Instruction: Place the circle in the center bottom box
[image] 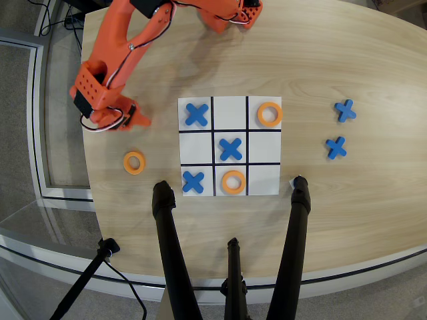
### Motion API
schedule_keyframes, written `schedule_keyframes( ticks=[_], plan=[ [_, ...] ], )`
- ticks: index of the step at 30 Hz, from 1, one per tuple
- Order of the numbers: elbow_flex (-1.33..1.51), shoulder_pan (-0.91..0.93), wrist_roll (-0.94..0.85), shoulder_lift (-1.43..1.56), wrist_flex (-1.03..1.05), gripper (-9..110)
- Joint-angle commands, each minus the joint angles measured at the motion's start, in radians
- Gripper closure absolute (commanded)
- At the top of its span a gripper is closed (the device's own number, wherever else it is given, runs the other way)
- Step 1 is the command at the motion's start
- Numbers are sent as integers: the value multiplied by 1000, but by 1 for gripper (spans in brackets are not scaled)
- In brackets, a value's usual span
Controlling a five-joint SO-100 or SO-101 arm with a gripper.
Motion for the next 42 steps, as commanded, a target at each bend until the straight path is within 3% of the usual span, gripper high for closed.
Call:
schedule_keyframes(
  ticks=[1,13,20,25,32,42],
  plan=[
    [-2,34,-49,64,75,73],
    [14,63,-51,67,178,75],
    [29,52,-29,49,178,84],
    [34,46,-20,46,189,102],
    [66,28,-18,138,219,102],
    [28,-221,209,477,311,102]
  ],
)
